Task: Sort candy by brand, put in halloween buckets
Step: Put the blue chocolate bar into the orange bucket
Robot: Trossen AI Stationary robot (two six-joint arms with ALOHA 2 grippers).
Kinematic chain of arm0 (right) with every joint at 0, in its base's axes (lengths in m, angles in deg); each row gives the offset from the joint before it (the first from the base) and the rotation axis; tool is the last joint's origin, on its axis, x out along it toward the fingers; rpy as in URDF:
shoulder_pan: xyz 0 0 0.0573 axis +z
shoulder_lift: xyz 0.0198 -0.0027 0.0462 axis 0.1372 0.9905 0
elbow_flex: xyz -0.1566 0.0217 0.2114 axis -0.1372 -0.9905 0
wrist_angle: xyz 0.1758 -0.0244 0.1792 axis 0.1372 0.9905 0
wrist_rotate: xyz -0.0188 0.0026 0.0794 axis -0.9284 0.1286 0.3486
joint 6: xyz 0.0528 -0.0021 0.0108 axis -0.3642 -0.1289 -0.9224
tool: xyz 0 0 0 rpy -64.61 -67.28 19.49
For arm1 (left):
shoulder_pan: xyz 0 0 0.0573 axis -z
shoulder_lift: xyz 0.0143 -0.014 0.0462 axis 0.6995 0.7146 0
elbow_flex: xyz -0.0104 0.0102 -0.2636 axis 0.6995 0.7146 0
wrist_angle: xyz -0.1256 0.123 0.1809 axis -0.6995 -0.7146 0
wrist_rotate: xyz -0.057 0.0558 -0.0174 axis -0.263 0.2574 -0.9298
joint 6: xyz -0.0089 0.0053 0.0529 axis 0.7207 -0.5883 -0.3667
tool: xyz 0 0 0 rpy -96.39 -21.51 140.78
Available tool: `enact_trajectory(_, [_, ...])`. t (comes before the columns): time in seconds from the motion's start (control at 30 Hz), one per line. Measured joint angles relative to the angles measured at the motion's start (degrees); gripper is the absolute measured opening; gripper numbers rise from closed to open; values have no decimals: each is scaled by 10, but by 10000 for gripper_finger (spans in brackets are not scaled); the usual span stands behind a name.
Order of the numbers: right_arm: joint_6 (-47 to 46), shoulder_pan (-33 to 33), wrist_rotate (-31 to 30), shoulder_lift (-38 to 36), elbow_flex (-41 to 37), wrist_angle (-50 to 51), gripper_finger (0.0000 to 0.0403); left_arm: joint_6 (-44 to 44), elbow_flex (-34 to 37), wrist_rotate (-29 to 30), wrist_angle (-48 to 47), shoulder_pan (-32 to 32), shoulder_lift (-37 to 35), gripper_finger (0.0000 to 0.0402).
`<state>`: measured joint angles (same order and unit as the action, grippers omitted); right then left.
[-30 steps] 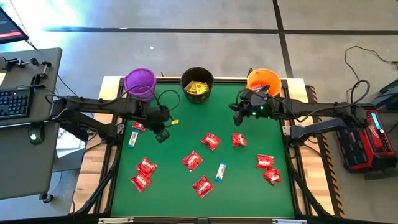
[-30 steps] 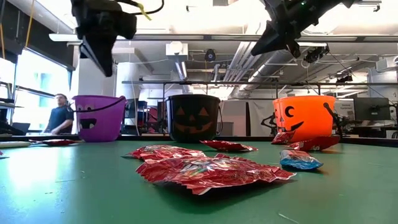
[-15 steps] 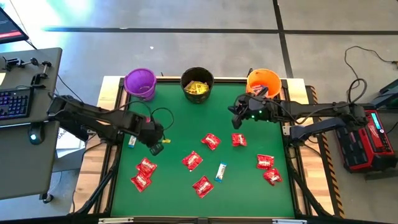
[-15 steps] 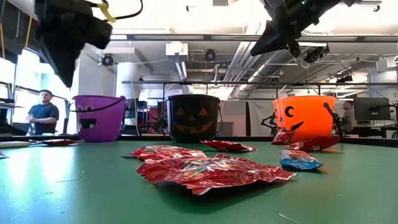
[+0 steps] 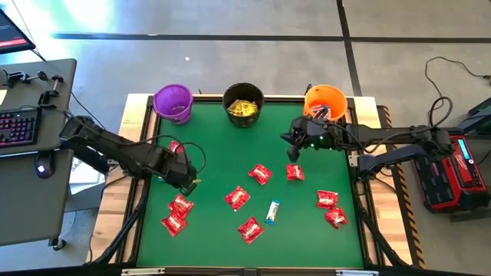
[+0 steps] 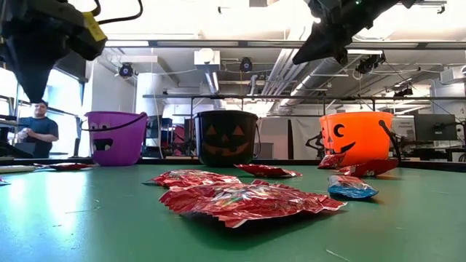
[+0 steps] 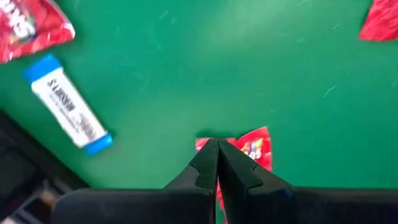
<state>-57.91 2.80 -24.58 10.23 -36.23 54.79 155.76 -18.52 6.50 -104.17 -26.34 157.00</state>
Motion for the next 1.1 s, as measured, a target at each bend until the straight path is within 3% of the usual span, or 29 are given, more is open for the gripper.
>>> enact_trajectory(0.23, [13, 0, 4, 0, 0, -3, 0, 23, 1, -28, -5, 21, 3, 0])
enact_trajectory(0.57, [13, 0, 10, 0, 0, -2, 0, 36, 84, -107, 45, 24, 2, 0])
enact_trajectory(0.83, [12, 0, 10, 0, 0, -2, 0, 16, 87, -127, 57, 24, 1, 1])
enact_trajectory(1.1, [13, -1, 10, 0, 0, -2, 0, 32, 87, -136, 64, 24, 1, 39])
